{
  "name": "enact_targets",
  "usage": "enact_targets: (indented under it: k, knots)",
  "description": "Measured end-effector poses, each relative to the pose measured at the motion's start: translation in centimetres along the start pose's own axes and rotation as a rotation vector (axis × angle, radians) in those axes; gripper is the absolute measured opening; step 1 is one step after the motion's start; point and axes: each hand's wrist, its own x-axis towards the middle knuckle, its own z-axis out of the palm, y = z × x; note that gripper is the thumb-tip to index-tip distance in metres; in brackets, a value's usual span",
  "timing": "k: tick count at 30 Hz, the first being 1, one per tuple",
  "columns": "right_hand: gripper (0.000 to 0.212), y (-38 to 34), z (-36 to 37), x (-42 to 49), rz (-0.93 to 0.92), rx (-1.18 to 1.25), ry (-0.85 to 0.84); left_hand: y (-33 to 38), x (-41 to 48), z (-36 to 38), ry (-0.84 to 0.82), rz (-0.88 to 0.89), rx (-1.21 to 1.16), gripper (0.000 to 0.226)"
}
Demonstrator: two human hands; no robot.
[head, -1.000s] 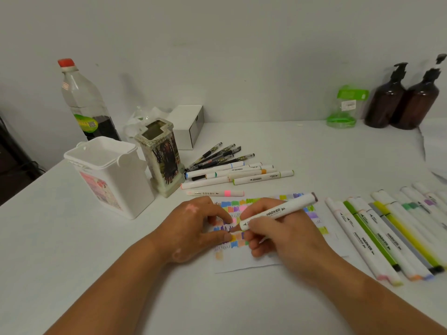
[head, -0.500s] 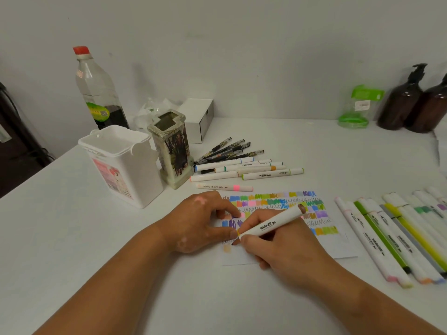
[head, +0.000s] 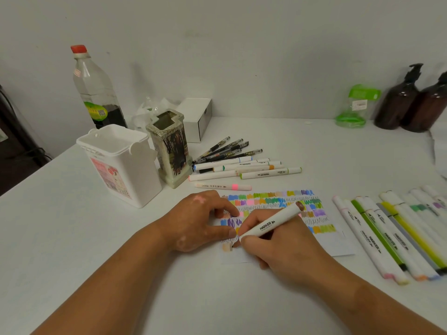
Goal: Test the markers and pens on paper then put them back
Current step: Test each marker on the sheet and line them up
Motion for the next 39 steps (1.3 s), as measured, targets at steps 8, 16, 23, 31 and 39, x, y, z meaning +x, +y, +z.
enact_targets:
  k: [8, 16, 23, 31, 39]
  knots:
    - [0.015, 0.0, -0.1, 0.1, 0.019, 0.005, -0.013, 0.1, 0.0, -0.1, -0.003, -0.006, 0.000, 0.037]
    - [0.013, 0.4, 0.0, 0.3, 0.005, -0.011, 0.017, 0.0, -0.1, -0.1, -0.005, -0.012, 0.012, 0.039]
    - [0.009, 0.5, -1.7, 0.9, -0.024, 0.442, 0.151, 0.2, -0.1, -0.3, 0.043, -0.066, -0.155, 0.028]
    - [0.022, 1.3, -3.7, 1.5, -0.036, 0.598, 0.303, 0.9, -0.2, -0.3, 0.198, -0.065, -0.559, 0.022]
    - [0.005, 1.3, -3.6, 1.5, -0.076, 0.747, 0.225, 1.5, -0.2, -0.2, 0.122, -0.031, -0.935, 0.023]
